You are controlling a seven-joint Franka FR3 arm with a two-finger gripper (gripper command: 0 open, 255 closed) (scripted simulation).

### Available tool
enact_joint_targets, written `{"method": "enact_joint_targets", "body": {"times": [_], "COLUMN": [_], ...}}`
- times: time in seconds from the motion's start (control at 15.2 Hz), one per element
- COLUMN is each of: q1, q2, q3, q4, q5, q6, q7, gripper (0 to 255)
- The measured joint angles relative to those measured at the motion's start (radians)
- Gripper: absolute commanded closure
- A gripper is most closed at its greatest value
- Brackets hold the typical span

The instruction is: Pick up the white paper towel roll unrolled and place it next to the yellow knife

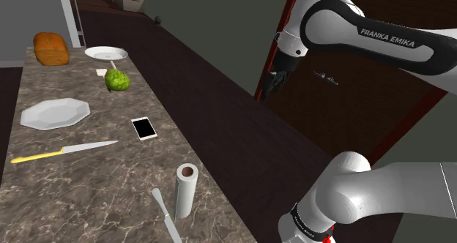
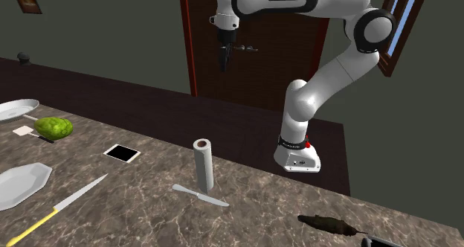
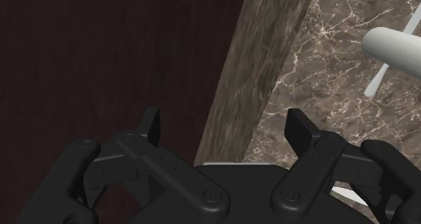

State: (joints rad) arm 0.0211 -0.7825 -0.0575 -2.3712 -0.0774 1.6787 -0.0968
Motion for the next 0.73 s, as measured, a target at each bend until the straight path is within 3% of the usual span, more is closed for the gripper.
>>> {"method": "enact_joint_targets", "body": {"times": [0.2, 0.73], "q1": [0.007, 0.058], "q2": [-0.006, -0.008], "q3": [0.024, 0.187], "q4": [-0.019, -0.108], "q5": [0.017, 0.140], "q6": [0.006, 0.061], "q7": [0.033, 0.251], "gripper": [0, 0]}}
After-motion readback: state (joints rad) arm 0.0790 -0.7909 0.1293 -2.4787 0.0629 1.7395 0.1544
